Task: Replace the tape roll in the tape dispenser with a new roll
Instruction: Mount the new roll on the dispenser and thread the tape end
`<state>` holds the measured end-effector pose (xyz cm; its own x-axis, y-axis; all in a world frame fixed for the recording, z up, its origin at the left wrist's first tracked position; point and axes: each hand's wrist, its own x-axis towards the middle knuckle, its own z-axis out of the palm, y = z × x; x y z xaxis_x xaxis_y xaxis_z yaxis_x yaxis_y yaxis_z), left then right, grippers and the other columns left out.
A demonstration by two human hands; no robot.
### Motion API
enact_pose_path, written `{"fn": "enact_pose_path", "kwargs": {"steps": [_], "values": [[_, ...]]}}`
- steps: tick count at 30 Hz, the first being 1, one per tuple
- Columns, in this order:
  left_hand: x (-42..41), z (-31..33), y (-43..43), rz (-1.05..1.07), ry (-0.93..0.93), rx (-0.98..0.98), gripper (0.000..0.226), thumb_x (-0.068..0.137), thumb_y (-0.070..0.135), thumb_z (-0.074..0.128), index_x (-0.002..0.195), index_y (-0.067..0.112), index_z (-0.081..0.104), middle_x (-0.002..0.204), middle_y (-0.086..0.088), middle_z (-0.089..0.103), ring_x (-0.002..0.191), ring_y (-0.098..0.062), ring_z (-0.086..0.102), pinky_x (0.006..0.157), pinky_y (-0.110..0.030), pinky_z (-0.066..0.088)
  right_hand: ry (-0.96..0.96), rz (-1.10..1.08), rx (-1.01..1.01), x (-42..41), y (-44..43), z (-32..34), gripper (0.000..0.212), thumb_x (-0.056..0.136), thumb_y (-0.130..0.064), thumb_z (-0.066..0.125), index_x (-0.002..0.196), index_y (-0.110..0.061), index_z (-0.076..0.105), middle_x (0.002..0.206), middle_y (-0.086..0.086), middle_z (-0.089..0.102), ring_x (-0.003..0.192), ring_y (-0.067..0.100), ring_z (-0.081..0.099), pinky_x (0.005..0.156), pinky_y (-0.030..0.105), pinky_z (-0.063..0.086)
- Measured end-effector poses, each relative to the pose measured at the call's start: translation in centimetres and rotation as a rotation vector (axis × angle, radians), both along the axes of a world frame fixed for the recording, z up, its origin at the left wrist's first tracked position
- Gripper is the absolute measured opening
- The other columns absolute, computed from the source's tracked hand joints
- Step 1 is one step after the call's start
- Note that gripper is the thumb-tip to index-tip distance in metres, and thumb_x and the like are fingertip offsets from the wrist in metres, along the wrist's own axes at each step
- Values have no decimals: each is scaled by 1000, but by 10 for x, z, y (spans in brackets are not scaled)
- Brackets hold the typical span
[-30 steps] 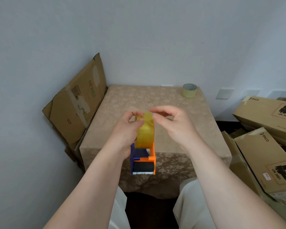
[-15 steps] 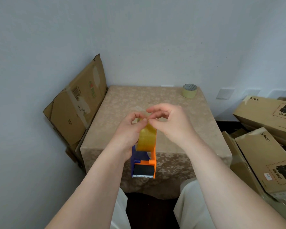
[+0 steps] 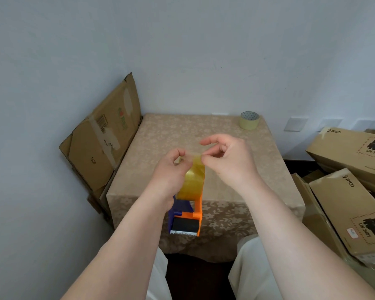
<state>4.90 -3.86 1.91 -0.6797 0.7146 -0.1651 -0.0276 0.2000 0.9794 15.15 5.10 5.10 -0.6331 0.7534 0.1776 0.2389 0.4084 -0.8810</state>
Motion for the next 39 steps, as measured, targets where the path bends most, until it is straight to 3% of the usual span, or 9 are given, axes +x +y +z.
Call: {"fn": "enact_pose_path", "kwargs": {"steps": [7,13,18,25,29,33,36,39], "values": [[1,-4,2,0,20,-27,5,89,33,58,86,29,61,104,-11,69,93,-27,59,79,-41,47,-3,-35,5,0,1,-6,27,76,-6,68,89,-30,66,71,-10,70,72,2,65,74,20,50],[2,-4,3,16,17,-26,16,89,33,58,74,38,61,108,-10,68,101,-29,59,82,-43,46,-46,20,13,0,2,-8,26,80,-8,66,93,-30,63,79,-5,70,76,12,68,72,26,53],[3,-3,1,9,19,-40,8,90,34,57,85,31,61,106,-10,69,103,-32,61,90,-50,49,-50,73,-26,0,6,-4,32,79,-3,65,97,-29,63,80,-3,70,78,15,69,72,25,53],[3,-3,1,4,14,-28,8,91,31,56,85,28,61,106,-14,69,91,-26,59,76,-40,46,-66,81,-30,0,8,-5,39,75,4,63,102,-26,65,80,-6,67,67,6,62,64,16,50],[2,-3,3,30,6,-36,18,91,27,56,75,35,61,106,-11,68,93,-26,58,75,-39,47,-49,-25,44,0,6,-10,39,78,0,63,108,-26,64,94,-10,66,78,2,63,62,13,47],[-4,-3,-1,73,-98,-27,16,94,26,53,80,31,58,95,-5,62,84,-23,56,70,-37,45,-110,-86,105,3,15,-16,43,81,1,56,112,-27,63,105,-13,62,85,5,61,63,11,43],[-9,2,-4,88,-252,20,8,97,23,49,92,25,55,85,0,61,75,-16,57,65,-32,47,-254,74,52,2,20,-29,49,79,12,49,102,-29,64,105,-9,64,96,10,59,77,22,49],[-15,6,-6,106,-432,86,9,98,20,46,92,23,53,93,-2,62,84,-19,59,75,-38,46,-452,319,41,4,17,-39,65,75,16,49,119,-30,59,125,-8,59,118,14,53,83,24,41]]}}
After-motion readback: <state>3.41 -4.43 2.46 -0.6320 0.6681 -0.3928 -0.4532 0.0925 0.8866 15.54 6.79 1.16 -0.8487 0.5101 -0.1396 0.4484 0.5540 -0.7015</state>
